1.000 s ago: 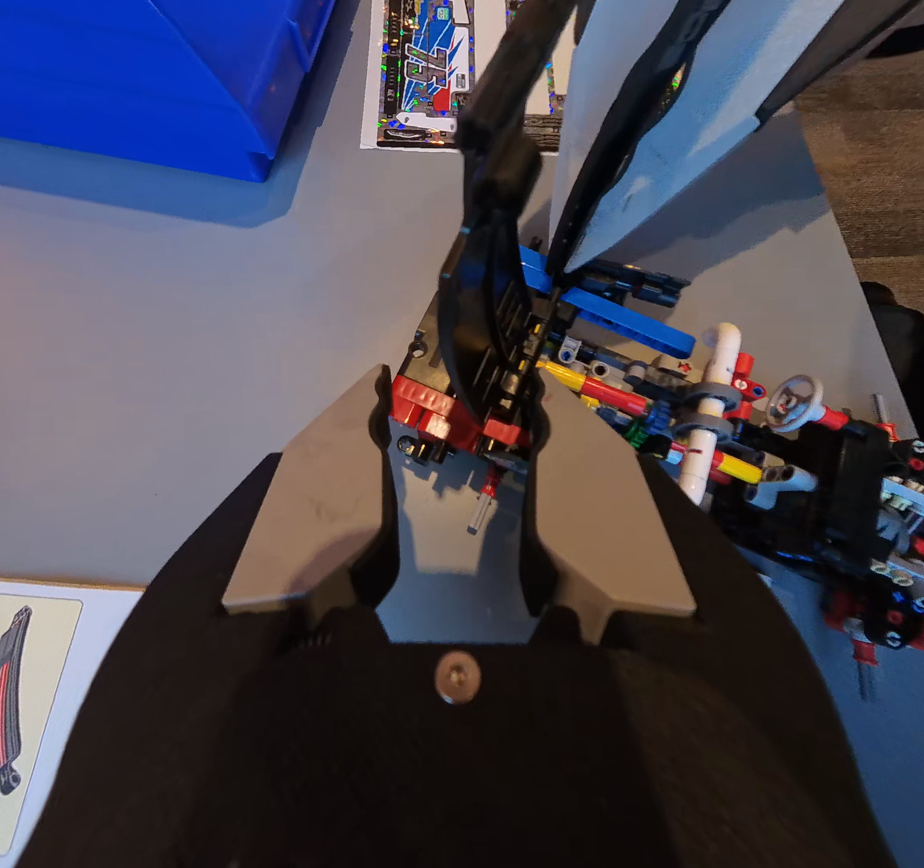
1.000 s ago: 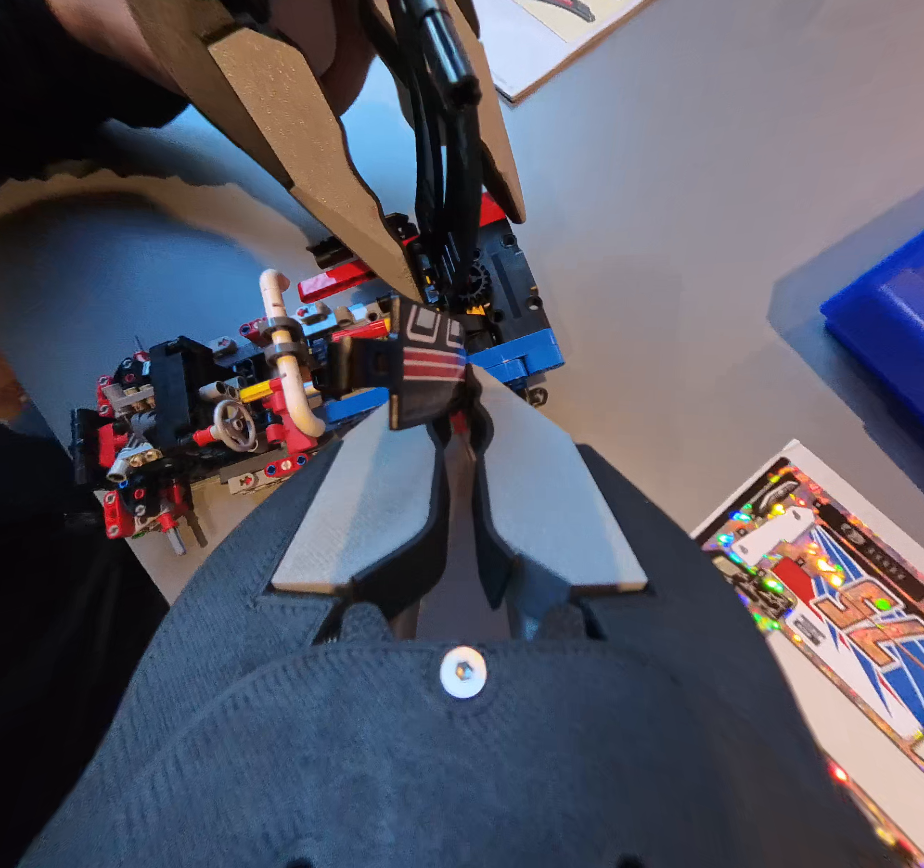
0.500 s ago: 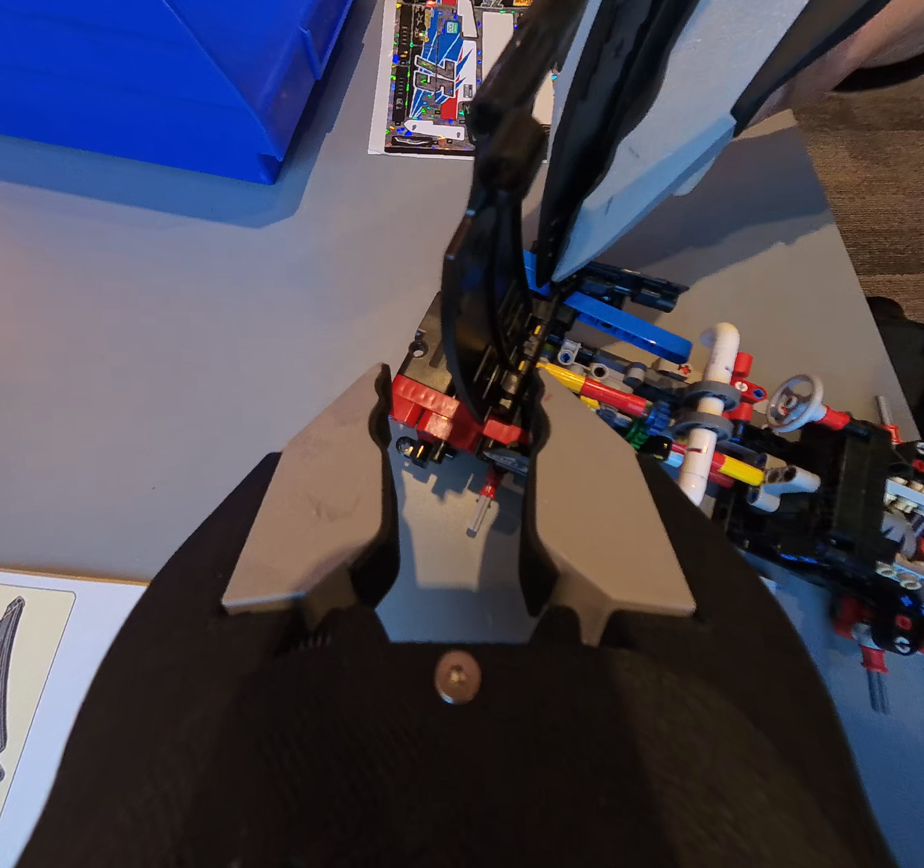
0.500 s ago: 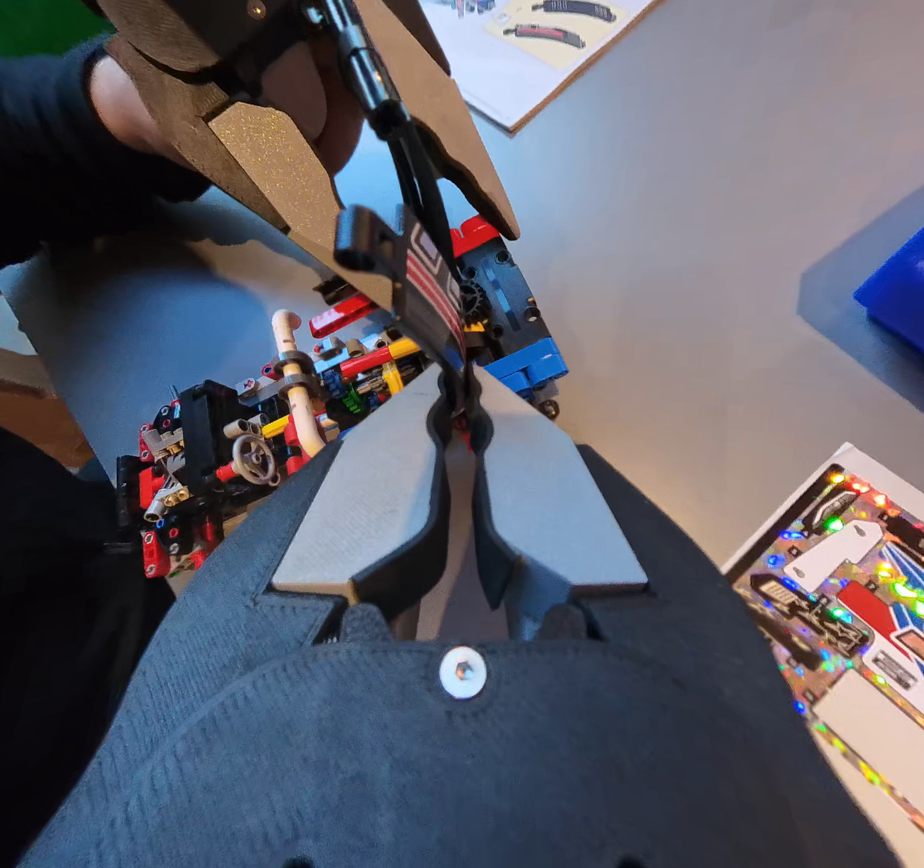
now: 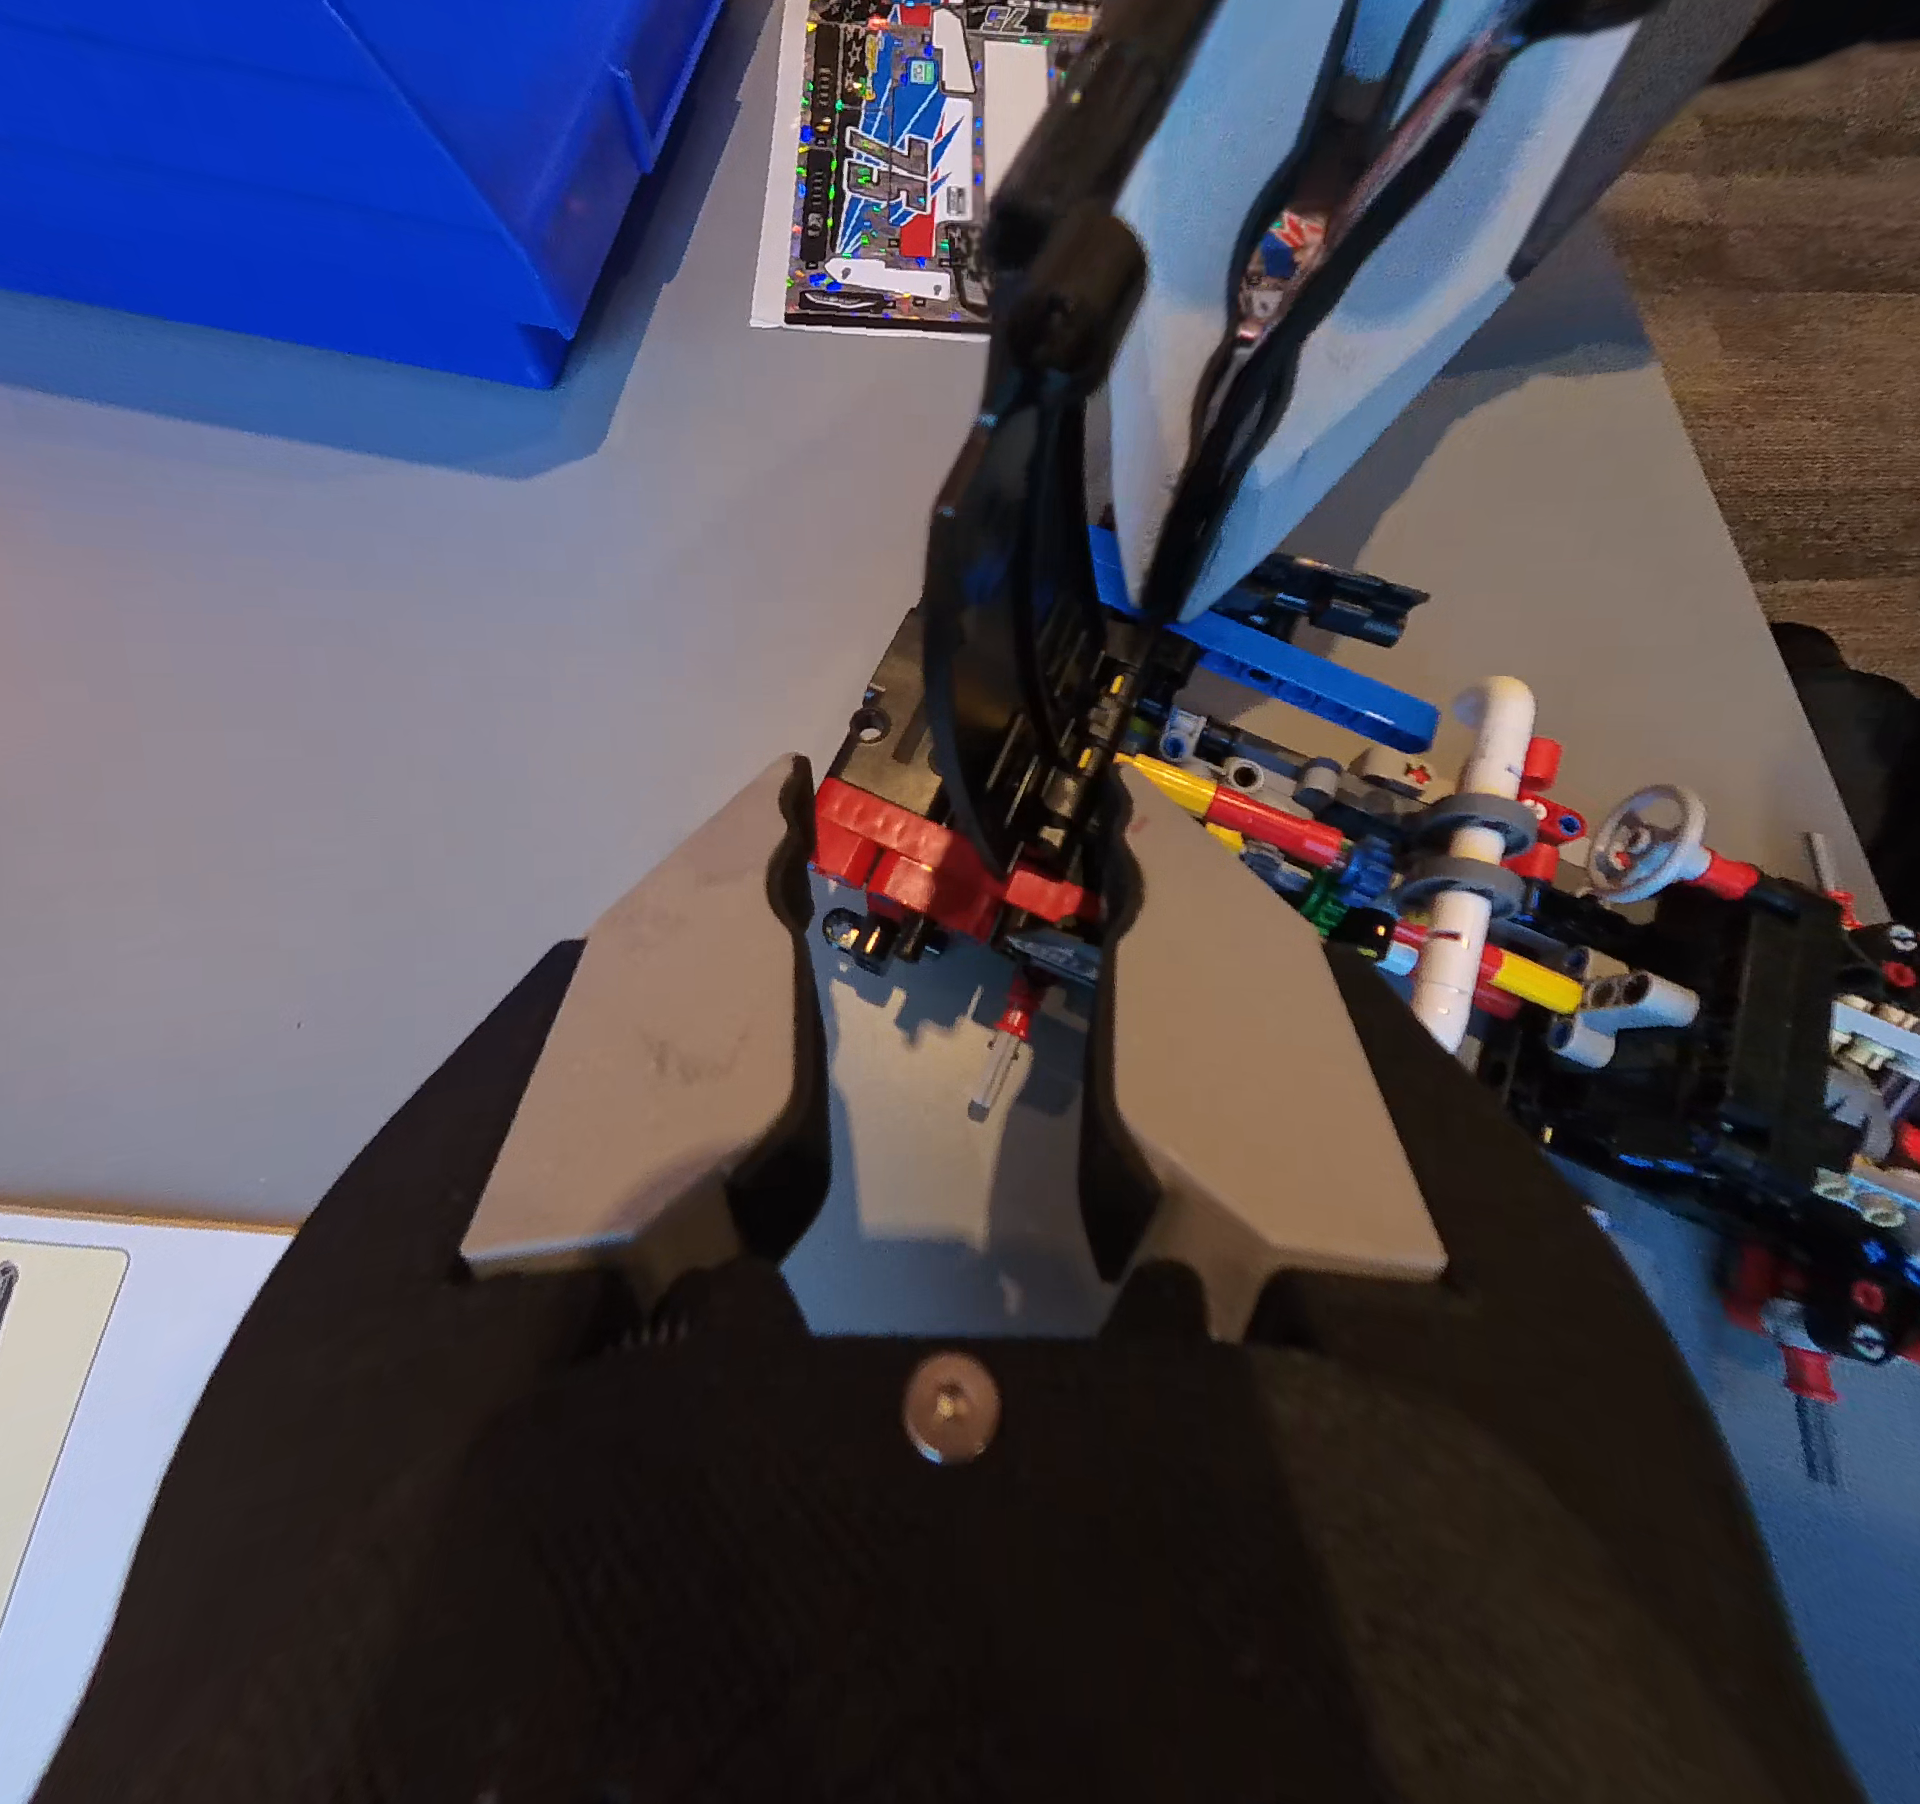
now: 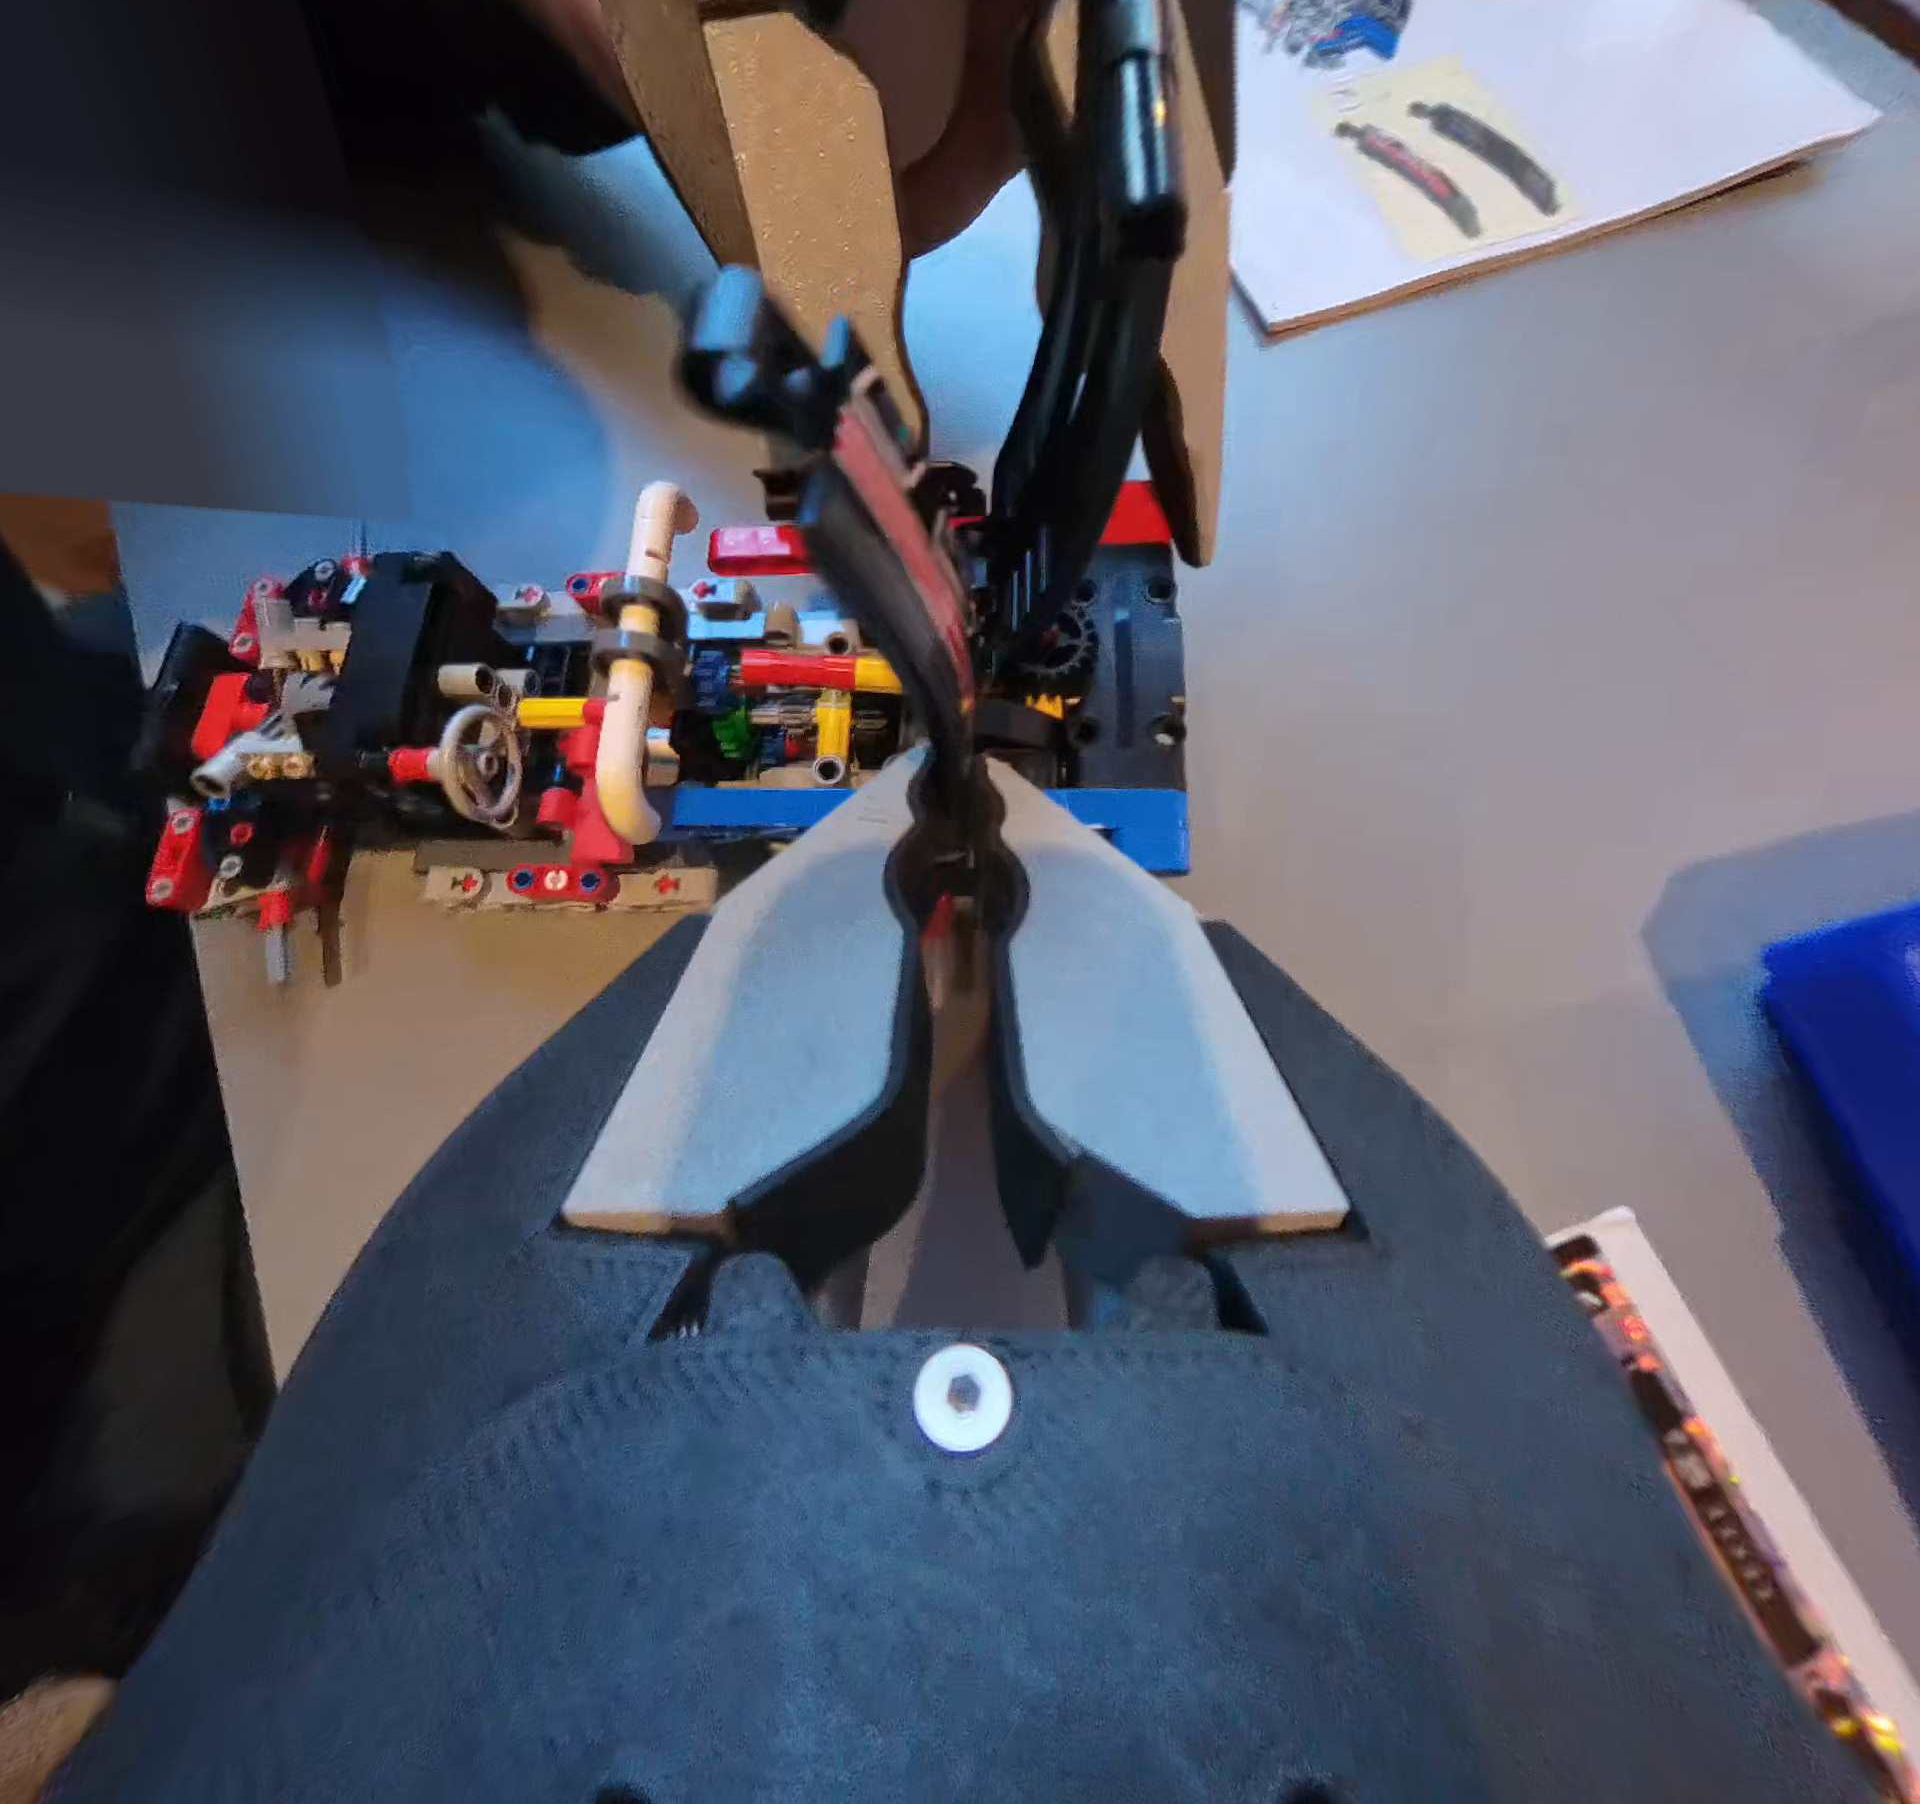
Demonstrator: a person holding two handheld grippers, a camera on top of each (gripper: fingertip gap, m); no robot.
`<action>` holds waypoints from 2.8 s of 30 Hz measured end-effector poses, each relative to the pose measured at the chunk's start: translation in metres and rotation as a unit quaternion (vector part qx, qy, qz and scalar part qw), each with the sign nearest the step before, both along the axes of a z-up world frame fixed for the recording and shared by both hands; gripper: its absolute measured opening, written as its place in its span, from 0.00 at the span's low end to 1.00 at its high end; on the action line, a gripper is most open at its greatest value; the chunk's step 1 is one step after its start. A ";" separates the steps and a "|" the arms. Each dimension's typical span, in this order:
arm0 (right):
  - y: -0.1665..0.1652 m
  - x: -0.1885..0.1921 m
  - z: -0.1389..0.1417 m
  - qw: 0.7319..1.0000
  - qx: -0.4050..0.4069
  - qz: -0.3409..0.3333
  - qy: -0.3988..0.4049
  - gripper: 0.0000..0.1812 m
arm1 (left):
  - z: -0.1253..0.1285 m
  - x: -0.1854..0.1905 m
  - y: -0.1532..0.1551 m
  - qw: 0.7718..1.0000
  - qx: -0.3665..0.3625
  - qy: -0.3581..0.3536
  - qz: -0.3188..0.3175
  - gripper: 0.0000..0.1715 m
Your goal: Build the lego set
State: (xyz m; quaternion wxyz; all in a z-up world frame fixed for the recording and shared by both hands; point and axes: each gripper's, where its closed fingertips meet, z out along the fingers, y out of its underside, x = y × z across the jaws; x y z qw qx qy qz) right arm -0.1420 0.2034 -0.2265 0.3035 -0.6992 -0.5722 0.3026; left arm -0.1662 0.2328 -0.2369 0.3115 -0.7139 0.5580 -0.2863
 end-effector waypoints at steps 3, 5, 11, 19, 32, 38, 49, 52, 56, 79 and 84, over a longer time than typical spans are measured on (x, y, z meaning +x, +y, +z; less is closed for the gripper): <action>0.000 0.003 0.000 0.999 0.003 0.035 -0.032 0.00 | 0.000 0.001 0.000 1.000 0.003 -0.001 0.001 0.30; 0.000 0.007 -0.001 0.997 0.007 0.058 -0.056 0.01 | 0.000 0.001 0.000 1.000 0.003 0.000 0.001 0.30; 0.000 0.006 0.002 0.997 -0.053 0.051 -0.027 0.00 | 0.000 0.000 0.000 1.000 -0.001 0.004 0.000 0.30; 0.007 0.008 0.047 0.987 -0.080 -0.009 0.142 0.01 | 0.021 -0.016 -0.001 1.000 0.004 -0.002 -0.003 0.42; -0.026 -0.016 0.101 0.939 -0.153 -0.007 0.308 0.01 | 0.103 -0.016 -0.064 0.994 0.016 -0.099 0.044 0.15; -0.053 -0.023 0.108 0.929 -0.139 0.024 0.342 0.01 | 0.102 0.023 -0.091 0.988 -0.034 -0.144 0.045 0.10; -0.066 -0.018 0.107 0.930 -0.103 0.032 0.351 0.01 | 0.103 0.027 -0.100 0.979 -0.070 -0.179 0.062 0.06; -0.066 -0.019 0.106 0.932 -0.085 0.031 0.352 0.01 | 0.103 0.026 -0.098 0.975 -0.076 -0.195 0.069 0.04; -0.065 -0.021 0.097 0.948 -0.040 0.028 0.314 0.03 | 0.094 0.024 -0.096 0.973 -0.086 -0.199 0.077 0.02; -0.058 -0.007 0.073 0.977 0.039 0.057 0.204 0.02 | 0.072 0.029 -0.090 0.987 -0.073 -0.130 0.062 0.03; -0.056 -0.008 0.072 0.974 0.019 0.057 0.217 0.00 | 0.067 0.031 -0.091 0.988 -0.079 -0.121 0.057 0.02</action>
